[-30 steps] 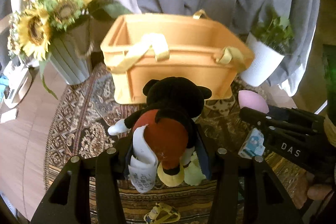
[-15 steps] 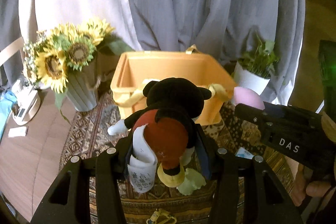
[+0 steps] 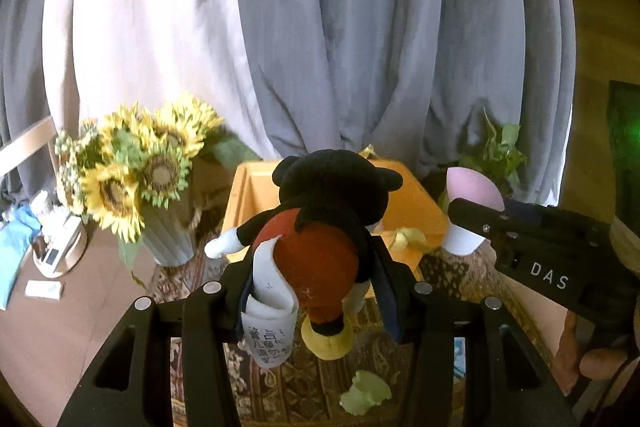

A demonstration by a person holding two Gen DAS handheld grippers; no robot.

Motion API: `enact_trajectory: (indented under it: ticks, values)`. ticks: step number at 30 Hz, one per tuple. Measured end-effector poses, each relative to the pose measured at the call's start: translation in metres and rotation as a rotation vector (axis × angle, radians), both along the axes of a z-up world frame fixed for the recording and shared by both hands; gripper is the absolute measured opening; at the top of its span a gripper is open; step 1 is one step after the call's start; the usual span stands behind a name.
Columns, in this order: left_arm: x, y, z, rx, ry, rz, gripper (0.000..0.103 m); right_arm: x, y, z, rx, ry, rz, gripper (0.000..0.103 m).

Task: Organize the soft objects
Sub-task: 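Carry the Mickey plush and pink sponge over the crate with both tools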

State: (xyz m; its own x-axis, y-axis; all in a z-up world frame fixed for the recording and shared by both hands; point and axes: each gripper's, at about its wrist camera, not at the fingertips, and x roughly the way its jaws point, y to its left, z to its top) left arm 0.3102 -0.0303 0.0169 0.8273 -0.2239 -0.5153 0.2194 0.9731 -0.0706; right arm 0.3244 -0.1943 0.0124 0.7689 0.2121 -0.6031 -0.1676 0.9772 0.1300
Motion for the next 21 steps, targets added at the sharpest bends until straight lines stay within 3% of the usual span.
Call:
enact_trajectory:
  ticks: [11,21]
  values:
    - [0.030,-0.003,0.015,0.018,-0.064,0.011,0.049,0.035,-0.005,0.013,-0.014,-0.058,-0.017,0.040]
    - [0.074,-0.010,0.010,0.049,-0.048,0.011,0.050,0.073,-0.011,0.004,-0.027,-0.042,-0.036,0.040]
